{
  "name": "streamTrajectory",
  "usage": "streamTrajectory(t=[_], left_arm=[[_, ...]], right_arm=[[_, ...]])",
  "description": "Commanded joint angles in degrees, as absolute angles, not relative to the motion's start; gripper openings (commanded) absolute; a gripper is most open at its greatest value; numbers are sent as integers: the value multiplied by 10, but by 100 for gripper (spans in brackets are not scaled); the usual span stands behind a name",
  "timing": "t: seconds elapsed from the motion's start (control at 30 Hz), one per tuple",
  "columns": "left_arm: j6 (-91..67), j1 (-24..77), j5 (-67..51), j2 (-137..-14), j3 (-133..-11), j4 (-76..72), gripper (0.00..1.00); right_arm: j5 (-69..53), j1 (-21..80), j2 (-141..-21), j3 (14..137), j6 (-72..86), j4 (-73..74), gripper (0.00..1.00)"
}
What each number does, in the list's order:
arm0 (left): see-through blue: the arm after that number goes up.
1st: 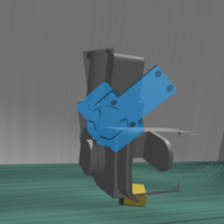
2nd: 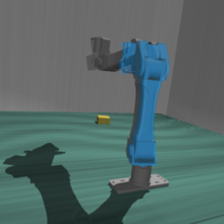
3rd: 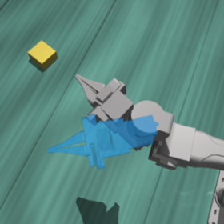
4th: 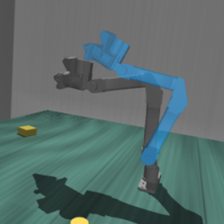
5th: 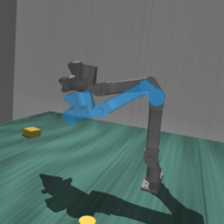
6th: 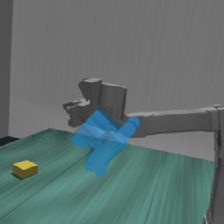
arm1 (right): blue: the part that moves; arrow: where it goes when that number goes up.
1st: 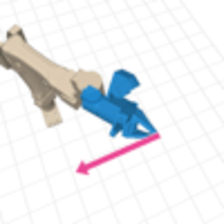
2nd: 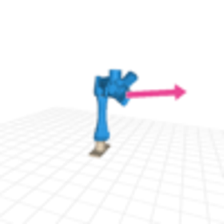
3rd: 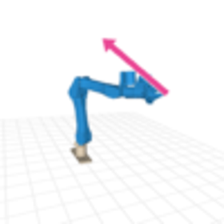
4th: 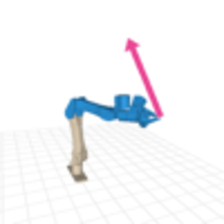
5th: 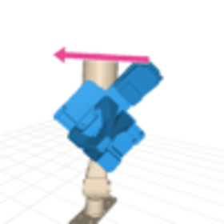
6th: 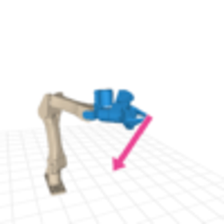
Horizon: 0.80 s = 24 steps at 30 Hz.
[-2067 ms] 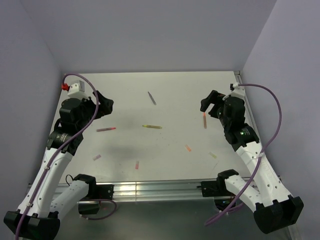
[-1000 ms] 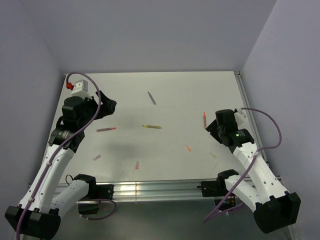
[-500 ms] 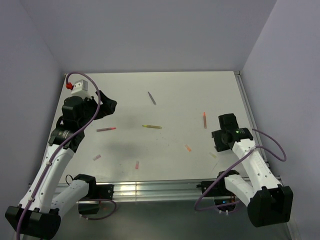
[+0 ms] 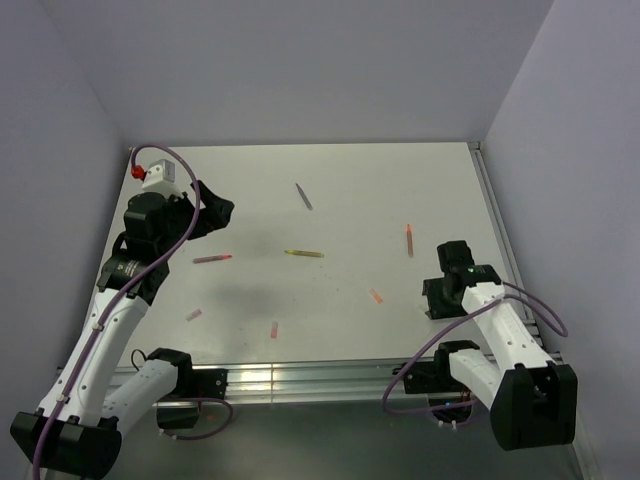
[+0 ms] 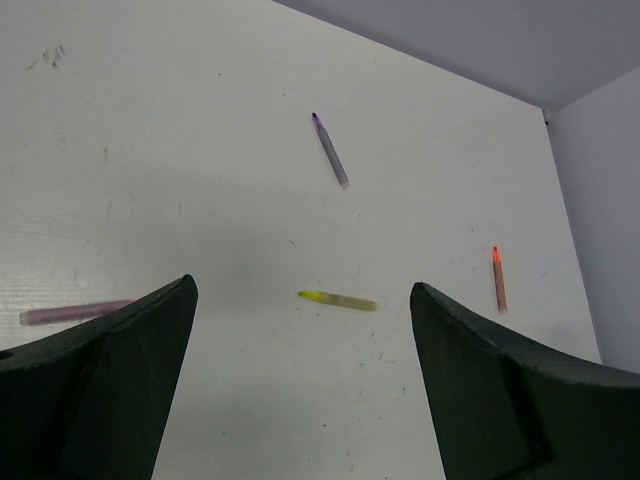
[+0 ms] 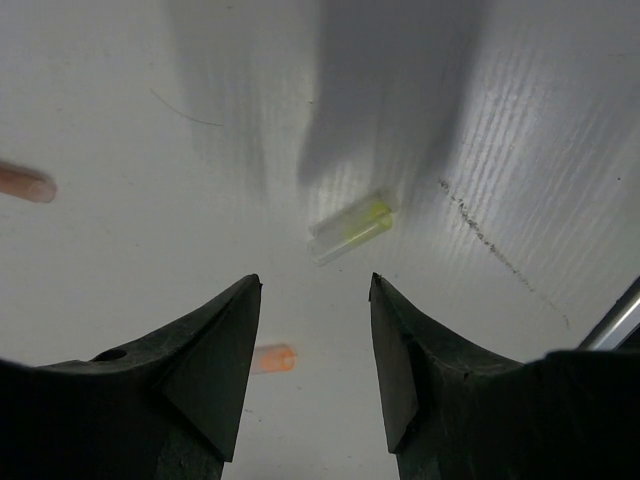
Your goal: Insert the pens into the pen caps
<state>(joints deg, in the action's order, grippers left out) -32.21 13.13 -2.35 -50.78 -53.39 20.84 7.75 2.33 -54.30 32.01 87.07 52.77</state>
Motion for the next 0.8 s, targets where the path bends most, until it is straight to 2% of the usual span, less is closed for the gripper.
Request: streamTrajectory(t=[0.0, 0.77], left_arm=[[-329, 129, -28, -502, -547, 188, 93], [-335, 128, -40, -509, -543, 185, 93]], right_arm=[[73, 18, -548, 306, 889, 533, 55], [72, 13, -562, 271, 937, 498, 51]])
